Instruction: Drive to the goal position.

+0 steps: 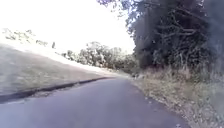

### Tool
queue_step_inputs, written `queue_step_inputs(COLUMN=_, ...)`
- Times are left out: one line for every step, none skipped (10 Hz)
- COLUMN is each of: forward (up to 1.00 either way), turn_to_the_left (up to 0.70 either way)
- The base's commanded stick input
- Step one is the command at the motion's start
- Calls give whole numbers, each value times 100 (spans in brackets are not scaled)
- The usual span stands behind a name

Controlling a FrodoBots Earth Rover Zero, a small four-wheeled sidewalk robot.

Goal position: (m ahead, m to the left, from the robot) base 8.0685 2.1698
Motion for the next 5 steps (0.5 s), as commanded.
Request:
queue_step_inputs(forward=70, turn_to_the_left=0)
queue_step_inputs(forward=70, turn_to_the_left=0)
queue_step_inputs(forward=70, turn_to_the_left=0)
queue_step_inputs(forward=70, turn_to_the_left=0)
queue_step_inputs(forward=70, turn_to_the_left=0)
